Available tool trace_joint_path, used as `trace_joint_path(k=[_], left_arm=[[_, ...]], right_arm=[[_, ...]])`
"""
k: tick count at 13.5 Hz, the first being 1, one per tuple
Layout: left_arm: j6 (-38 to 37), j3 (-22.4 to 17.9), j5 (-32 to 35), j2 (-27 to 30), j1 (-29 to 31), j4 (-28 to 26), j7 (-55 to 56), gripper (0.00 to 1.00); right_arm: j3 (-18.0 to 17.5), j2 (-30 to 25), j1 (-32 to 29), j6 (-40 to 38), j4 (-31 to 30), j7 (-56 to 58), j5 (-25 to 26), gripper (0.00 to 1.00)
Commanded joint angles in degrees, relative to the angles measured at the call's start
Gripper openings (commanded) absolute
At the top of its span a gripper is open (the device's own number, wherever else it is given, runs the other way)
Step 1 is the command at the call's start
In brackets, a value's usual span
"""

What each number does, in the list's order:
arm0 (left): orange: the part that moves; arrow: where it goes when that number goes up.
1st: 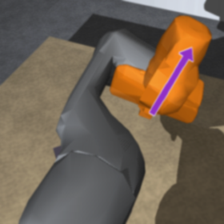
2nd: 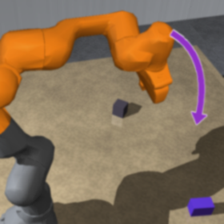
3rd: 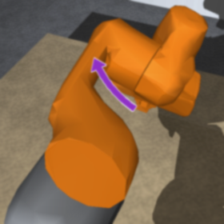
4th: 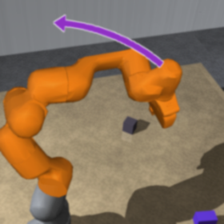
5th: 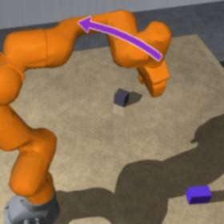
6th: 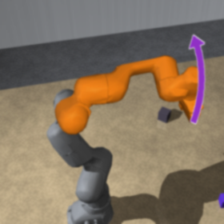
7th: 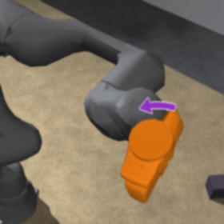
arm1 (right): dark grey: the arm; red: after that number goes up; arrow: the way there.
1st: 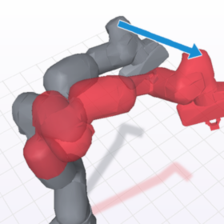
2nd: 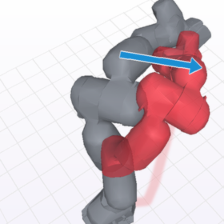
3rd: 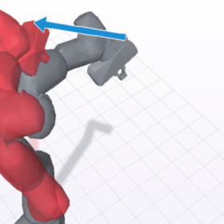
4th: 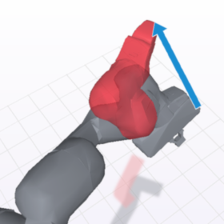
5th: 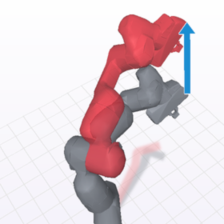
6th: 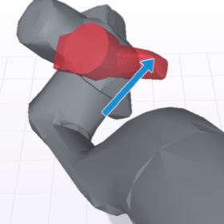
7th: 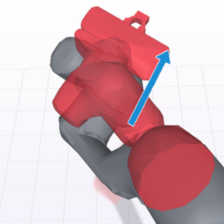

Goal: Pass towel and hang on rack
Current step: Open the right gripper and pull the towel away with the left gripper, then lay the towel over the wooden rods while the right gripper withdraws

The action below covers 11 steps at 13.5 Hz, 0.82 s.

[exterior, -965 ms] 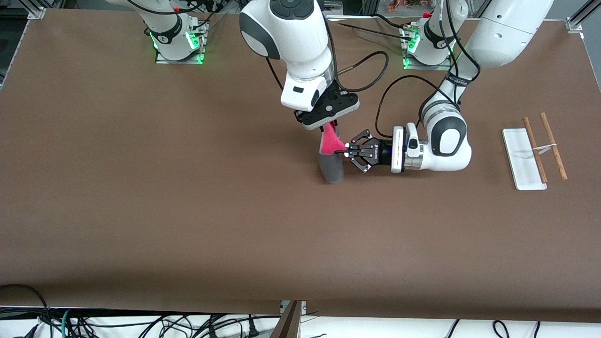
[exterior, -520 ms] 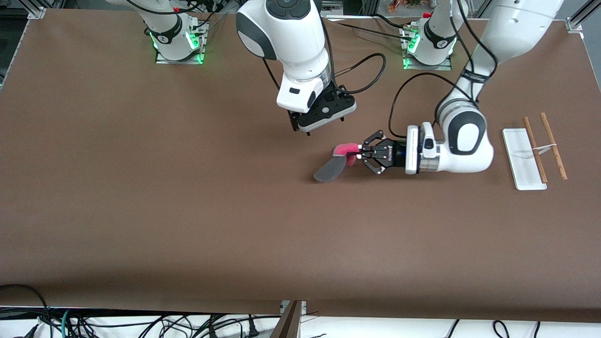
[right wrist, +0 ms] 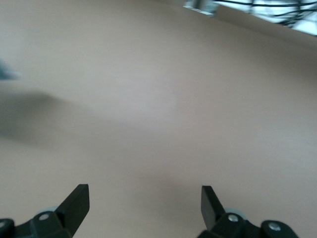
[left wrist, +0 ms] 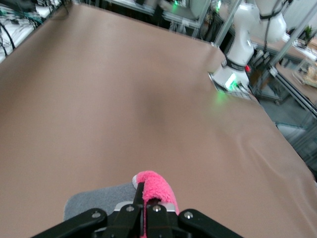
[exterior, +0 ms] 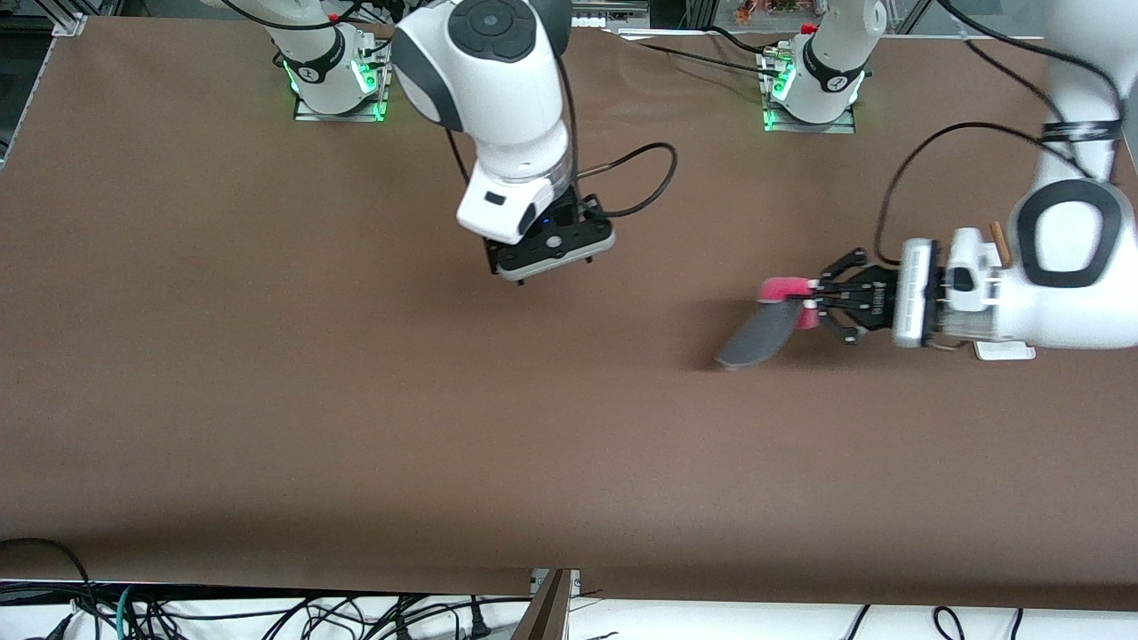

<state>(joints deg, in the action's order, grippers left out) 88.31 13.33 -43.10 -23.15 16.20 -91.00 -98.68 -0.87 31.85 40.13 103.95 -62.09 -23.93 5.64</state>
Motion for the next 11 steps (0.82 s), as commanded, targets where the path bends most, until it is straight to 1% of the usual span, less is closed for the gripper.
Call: trace_joint_path(k=[1,3,4,6,7,8,11], left_arm=[[-7.0,0.6,7.2,-3.1,6.3,5.0,1.3,0.0],[-10.0,0.6,15.5,-3.1,11.5,7.2,1.2,0.0],[-10.3,0.6,20.1,-3.0,14.2,8.3,1.0,0.0],[-11.1,0.6,26.5,-3.1,18.9,8.7,0.9,0.0],[-11.1,0.5,28.7,-3.8,21.8,8.7,0.9,0.0],[-10.7,-0.2,29.1,-5.3,24.8,9.5,0.8,0.0],[-10.4,-3.1,32.8,-11.5,28.0,17.8,-1.4,0.0]], right_arm=[[2.9,-1.7,-0.3,-3.4,0.1,3.1,1.2,1.0],[5.9,-1.8,-0.3,-4.2,0.1,7.3,1.1,1.0],[7.4,-1.8,-0.3,-4.4,0.1,7.5,1.1,1.0],[9.5,-2.0,-0.3,-4.9,0.1,7.5,1.1,1.0],[10.6,-2.7,-0.3,-5.3,0.1,7.8,1.1,1.0],[11.8,-3.0,-0.3,-6.3,0.1,7.9,1.1,1.0],[15.5,-3.1,-0.8,-6.0,0.1,9.3,0.9,1.0]])
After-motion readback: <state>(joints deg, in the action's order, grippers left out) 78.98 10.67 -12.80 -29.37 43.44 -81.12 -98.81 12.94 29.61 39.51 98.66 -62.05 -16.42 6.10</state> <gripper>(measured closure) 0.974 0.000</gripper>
